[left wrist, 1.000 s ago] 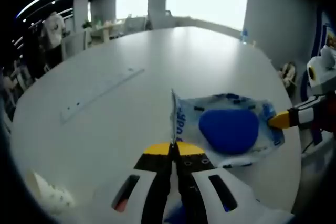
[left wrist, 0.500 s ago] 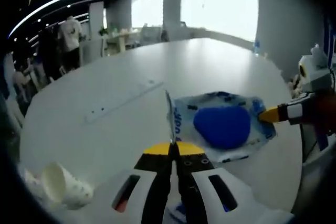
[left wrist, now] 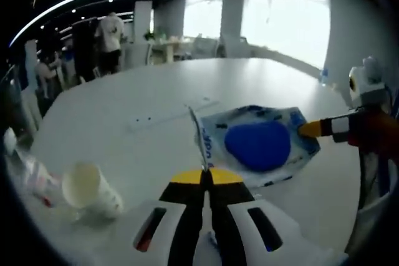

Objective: Arrange the tabletop items into an orderly group along one side of the table until the central work area is clear of visible clutter.

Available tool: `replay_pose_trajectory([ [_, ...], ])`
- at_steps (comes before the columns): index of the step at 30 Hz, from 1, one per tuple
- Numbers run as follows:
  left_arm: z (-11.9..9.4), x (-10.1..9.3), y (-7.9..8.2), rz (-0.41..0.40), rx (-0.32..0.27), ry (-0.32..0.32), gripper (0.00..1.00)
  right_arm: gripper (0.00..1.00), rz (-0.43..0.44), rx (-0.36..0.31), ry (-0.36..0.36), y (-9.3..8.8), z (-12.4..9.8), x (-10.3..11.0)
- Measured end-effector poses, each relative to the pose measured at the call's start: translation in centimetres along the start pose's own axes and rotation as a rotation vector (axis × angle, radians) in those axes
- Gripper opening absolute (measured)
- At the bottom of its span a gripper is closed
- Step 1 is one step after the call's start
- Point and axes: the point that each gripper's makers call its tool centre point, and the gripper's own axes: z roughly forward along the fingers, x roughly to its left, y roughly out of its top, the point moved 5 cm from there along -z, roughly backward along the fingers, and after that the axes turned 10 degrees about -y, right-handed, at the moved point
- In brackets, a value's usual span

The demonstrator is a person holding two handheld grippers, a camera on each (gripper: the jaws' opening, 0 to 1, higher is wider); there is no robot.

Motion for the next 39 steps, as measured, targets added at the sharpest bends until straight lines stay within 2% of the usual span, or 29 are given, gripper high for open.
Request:
replay_pose_trajectory([
  [6,-0.7,0.7,-0.3,-0.068,-0.028,0.049,0.0,0.01,-0.101,0.006,0.02,2.0,1.7,1.7],
  [11,-0.9,1.6,-0.6,-0.13,-0.06,0.07,0.0,0.01,-0.16,0.018,0.044,2.5,3.3,2.4],
  [13,-1.0,1.7,-0.8,-0.135,-0.058,0.074,0.0,0.01,-0.185,0.026,0.052,2.5,4.0,2.8],
  [17,-0.9,2.6,-1.7,-0.158,-0.038,0.124,0.0,0.01,-0.239,0.017,0.089,2.7,5.2,3.8],
  [20,-0.9,3.6,-2.0,-0.18,-0.049,0.146,0.0,0.01,-0.274,0.027,0.104,2.5,6.2,4.5],
  [26,-0.4,4.8,-2.7,-0.223,-0.057,0.179,0.0,0.01,-0.288,0.046,0.114,2.4,7.9,5.2],
  [27,-0.3,5.0,-3.0,-0.223,-0.051,0.182,0.0,0.01,-0.278,0.068,0.112,2.1,8.2,5.2],
  [33,0.3,5.1,-4.3,-0.259,-0.034,0.195,0.0,0.01,-0.287,0.107,0.107,0.8,9.3,5.2],
  [35,0.6,5.1,-4.9,-0.249,-0.012,0.197,0.0,0.01,-0.292,0.112,0.106,0.5,9.6,5.3],
  [37,0.8,5.3,-5.5,-0.203,0.017,0.212,0.0,0.01,-0.282,0.1,0.113,0.4,9.9,5.5],
  [39,1.0,5.6,-5.9,-0.219,0.012,0.216,0.0,0.01,-0.286,0.095,0.114,0.4,10.2,5.8],
])
